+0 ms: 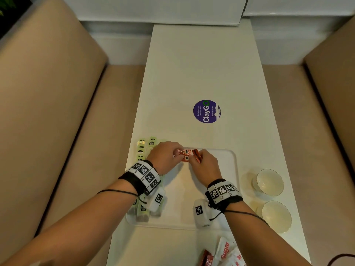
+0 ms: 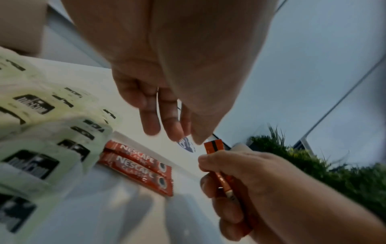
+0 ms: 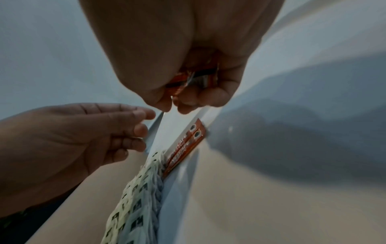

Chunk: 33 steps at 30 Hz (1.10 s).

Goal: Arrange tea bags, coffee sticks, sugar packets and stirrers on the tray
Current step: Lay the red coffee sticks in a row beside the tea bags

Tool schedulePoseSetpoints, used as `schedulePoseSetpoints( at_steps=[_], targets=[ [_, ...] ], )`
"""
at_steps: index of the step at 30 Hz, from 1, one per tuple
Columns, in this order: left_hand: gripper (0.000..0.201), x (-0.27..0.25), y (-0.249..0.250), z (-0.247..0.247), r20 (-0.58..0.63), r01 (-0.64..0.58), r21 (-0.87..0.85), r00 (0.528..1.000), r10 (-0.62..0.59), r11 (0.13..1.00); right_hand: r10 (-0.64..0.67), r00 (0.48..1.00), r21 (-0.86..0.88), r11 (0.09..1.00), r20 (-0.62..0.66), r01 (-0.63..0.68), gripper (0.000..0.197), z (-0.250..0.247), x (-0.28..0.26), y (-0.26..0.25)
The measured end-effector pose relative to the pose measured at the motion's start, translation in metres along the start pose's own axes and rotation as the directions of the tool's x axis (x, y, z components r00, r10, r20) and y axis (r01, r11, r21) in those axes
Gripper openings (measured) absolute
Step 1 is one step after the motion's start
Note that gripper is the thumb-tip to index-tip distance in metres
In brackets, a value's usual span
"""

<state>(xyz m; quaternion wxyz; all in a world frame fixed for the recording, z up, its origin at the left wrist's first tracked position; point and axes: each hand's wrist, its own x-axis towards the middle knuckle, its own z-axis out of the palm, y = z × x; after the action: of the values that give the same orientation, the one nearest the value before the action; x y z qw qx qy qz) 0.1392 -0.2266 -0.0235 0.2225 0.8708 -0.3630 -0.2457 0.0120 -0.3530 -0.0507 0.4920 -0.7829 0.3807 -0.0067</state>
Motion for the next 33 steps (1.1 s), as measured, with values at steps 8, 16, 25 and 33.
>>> schedulePoseSetpoints(
  at_steps=[8, 16, 25, 33],
  targets=[
    [0.04, -0.03, 0.024, -0.012, 0.074, 0.068, -0.208, 0.996, -0.054, 0.976, -0.223, 0.963, -0.011, 0.974, 0.153, 0.227, 0.017, -0.01, -0.036, -0.008],
    [0.033, -0.062, 0.02, -0.022, 0.037, 0.081, -0.25, 0.997, -0.074, 0.965, -0.263, 0.94, -0.005, 0.963, 0.217, 0.271, 0.023, -0.02, -0.061, -0.009],
    [0.024, -0.099, 0.011, -0.012, 0.013, 0.086, -0.334, 0.996, -0.086, 0.939, -0.284, 0.936, 0.018, 0.958, 0.21, 0.286, 0.015, -0.025, -0.077, -0.006],
    [0.007, -0.121, 0.013, -0.004, -0.048, 0.022, -0.473, 0.998, -0.051, 0.881, -0.302, 0.912, 0.163, 0.95, 0.279, 0.265, 0.018, -0.025, -0.092, -0.013]
  ],
)
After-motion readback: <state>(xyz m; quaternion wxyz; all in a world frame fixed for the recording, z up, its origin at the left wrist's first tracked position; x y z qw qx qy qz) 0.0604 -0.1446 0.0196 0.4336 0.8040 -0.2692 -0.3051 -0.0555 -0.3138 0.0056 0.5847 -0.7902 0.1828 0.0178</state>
